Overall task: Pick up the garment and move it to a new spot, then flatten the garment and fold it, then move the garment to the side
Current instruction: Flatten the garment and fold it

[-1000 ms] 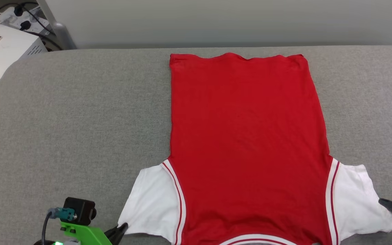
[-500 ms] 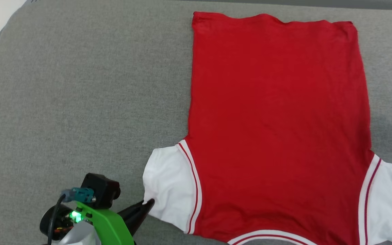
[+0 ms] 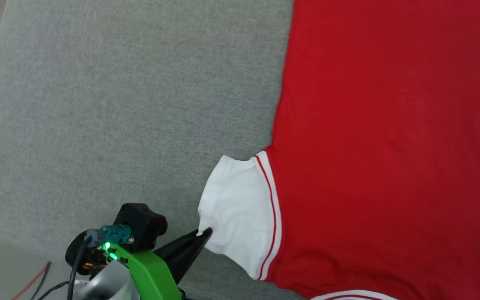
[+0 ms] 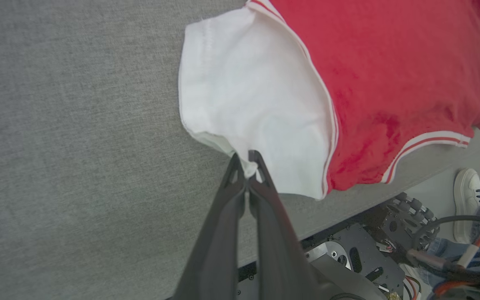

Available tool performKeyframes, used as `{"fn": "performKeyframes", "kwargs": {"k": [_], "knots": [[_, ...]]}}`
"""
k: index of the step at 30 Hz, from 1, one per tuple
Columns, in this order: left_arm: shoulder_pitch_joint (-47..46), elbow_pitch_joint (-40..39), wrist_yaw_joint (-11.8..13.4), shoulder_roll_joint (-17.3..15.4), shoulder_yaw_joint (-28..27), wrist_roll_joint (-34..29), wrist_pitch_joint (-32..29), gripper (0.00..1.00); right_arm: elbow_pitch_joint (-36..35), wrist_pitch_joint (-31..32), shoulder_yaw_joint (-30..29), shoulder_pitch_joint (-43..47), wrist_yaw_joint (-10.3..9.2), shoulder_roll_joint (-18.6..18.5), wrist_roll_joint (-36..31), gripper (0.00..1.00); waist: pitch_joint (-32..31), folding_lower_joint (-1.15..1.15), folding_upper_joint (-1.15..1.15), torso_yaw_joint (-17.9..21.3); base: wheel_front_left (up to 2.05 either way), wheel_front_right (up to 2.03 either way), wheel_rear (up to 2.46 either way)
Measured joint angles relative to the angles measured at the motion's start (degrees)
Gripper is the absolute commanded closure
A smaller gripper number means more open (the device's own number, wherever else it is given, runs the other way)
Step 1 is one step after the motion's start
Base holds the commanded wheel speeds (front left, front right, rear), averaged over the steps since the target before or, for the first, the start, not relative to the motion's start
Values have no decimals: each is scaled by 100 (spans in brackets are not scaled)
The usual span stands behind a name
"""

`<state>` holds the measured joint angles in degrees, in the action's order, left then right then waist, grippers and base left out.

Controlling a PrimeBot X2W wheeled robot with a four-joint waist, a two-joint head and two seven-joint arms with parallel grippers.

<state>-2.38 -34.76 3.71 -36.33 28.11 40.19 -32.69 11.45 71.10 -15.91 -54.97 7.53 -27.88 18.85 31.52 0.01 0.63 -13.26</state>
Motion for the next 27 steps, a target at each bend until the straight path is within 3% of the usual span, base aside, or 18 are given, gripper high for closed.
{"fn": "performKeyframes", "kwargs": {"k": [8,15,16,17,18,27], "knots": [[-155,183,-211,101,94,0,199,100,572,76,-222,-621,0,-36,-644,0,534,0,0,-472,0,0,0],[-214,369,-257,181,116,0,307,100,708,48,-129,-688,0,-154,-792,0,800,0,0,-744,0,0,0],[-225,392,-275,182,116,0,321,100,713,45,-105,-687,0,-168,-794,17,817,0,0,-767,0,0,0],[-237,410,-280,182,118,0,325,100,721,45,-83,-685,0,-190,-794,71,824,0,0,-781,0,0,0],[-244,425,-280,182,119,0,335,100,728,49,-59,-673,0,-210,-793,100,824,0,0,-790,0,0,0],[-272,478,-269,243,51,-9,501,100,851,-196,55,-426,0,-212,-681,100,644,0,0,-727,0,0,0]]}}
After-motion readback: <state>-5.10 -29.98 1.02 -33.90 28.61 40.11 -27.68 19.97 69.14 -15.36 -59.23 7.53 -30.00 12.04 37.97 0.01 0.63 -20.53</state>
